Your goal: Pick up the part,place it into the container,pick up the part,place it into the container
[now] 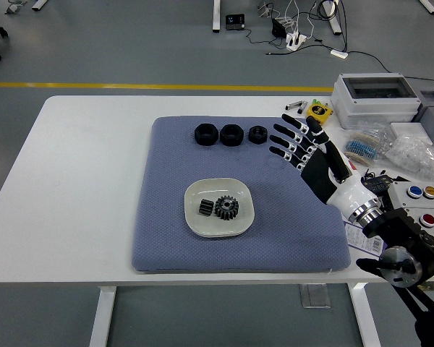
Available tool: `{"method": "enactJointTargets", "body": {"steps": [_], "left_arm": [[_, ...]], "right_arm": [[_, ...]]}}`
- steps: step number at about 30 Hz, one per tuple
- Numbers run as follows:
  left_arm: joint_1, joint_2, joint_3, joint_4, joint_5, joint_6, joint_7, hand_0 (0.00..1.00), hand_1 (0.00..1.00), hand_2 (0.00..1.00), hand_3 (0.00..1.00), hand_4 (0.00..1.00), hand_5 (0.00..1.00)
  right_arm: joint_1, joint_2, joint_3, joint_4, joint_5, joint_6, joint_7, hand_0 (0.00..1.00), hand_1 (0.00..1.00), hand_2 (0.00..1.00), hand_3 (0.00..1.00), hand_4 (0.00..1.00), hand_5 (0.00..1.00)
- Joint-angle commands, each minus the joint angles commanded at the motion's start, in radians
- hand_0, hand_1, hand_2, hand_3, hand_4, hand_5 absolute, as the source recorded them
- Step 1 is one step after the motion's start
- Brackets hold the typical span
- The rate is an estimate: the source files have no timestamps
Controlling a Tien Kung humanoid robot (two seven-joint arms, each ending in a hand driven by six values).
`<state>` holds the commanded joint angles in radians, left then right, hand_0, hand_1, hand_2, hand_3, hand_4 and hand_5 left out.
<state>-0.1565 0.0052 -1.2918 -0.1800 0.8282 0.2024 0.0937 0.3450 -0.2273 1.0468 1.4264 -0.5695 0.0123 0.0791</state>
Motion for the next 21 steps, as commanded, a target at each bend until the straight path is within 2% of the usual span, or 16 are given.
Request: {"method": "enactJointTargets", "body": {"steps": [15,21], "left_arm": [[0.013,0.012,0.020,0.000,-0.007,-0.008,0.000,0.711,0.640,0.667,0.578,0.622,0.755],[0.007,0.018,0.078,0.000,-0.053,-0.019,-0.006,0.711,0.641,0.669,0.578,0.620,0.751]], "right_arm": [[-0.056,0.008,0.052,0.034,-0.006,0.003,0.015,0.852,0.819,0.837,0.842,0.998,0.797],[-0.066,0.006,0.071,0.037,-0.008,0.001,0.021,0.845,0.814,0.834,0.838,0.998,0.794]]}}
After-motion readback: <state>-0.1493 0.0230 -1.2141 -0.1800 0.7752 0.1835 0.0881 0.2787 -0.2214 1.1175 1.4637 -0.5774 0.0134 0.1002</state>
